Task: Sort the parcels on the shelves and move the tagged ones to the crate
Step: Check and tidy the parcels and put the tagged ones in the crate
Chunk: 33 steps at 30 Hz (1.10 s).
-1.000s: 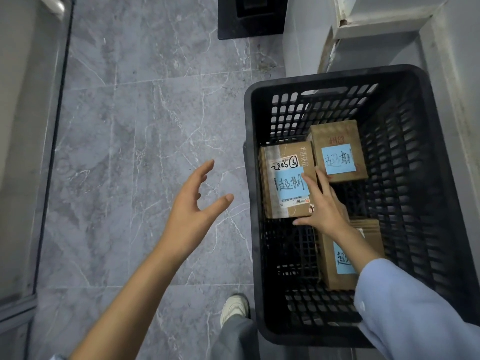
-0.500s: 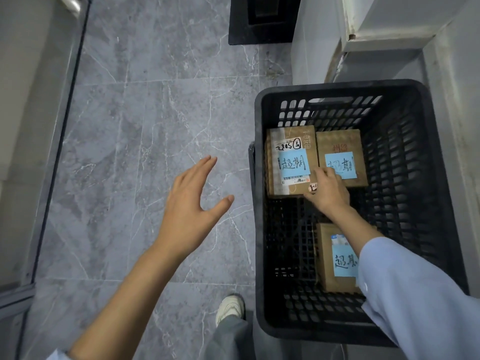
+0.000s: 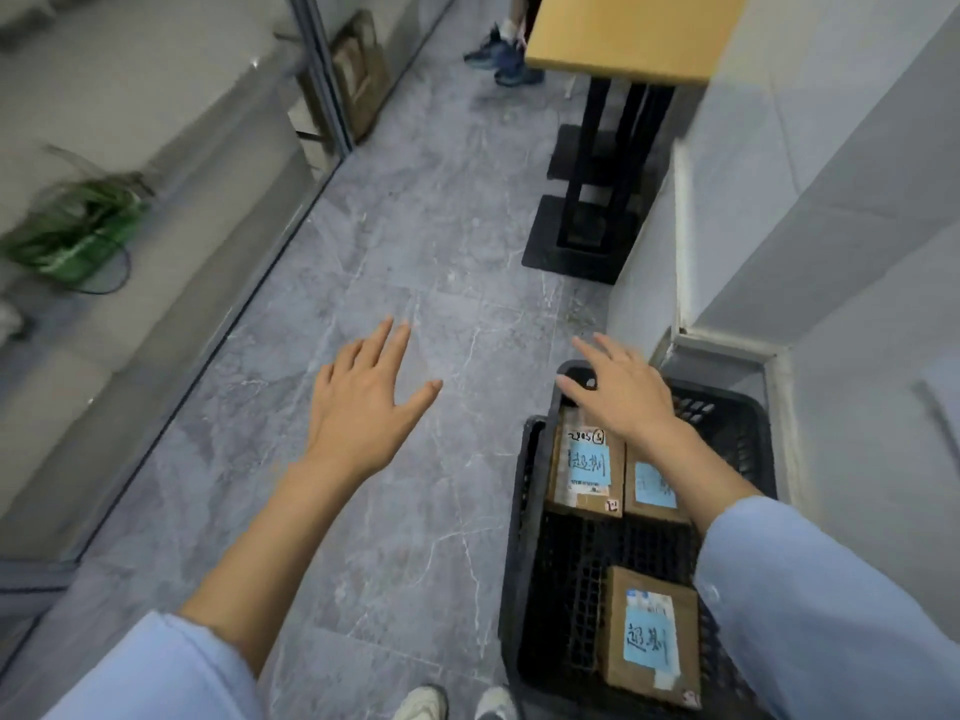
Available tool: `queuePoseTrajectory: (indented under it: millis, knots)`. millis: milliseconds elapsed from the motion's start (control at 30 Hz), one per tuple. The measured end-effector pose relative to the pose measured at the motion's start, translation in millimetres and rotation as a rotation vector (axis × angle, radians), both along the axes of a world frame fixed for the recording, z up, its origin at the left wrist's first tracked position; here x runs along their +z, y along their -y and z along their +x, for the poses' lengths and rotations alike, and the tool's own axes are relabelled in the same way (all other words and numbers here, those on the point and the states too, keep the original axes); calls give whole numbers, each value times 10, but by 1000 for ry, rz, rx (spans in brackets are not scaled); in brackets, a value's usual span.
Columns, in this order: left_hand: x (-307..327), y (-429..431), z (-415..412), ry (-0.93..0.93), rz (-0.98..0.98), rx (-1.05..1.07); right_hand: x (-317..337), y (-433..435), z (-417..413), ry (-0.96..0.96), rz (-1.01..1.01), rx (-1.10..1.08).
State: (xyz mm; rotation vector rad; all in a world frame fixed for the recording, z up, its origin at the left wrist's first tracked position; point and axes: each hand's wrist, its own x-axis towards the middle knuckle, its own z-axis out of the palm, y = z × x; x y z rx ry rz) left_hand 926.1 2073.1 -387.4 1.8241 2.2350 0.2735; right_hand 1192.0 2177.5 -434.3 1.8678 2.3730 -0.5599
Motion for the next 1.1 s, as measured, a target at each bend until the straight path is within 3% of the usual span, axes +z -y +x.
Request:
queuePoseTrajectory:
  millis: [233,467,767,1100]
  knots:
    - [1007,636,-887,-105,50,187,1332,182,-1393,9,135,339]
    - [2037,1927,-2047,-175,148,478,2475,875,-3112,-37,268,723]
    - [2994,4339,-3082,-290,235,917,3494,2915,-5141,-251,341,1188]
    - [3490,7066,-3589,-413,233,1280,4017,5534,-6554,-421,237,1513]
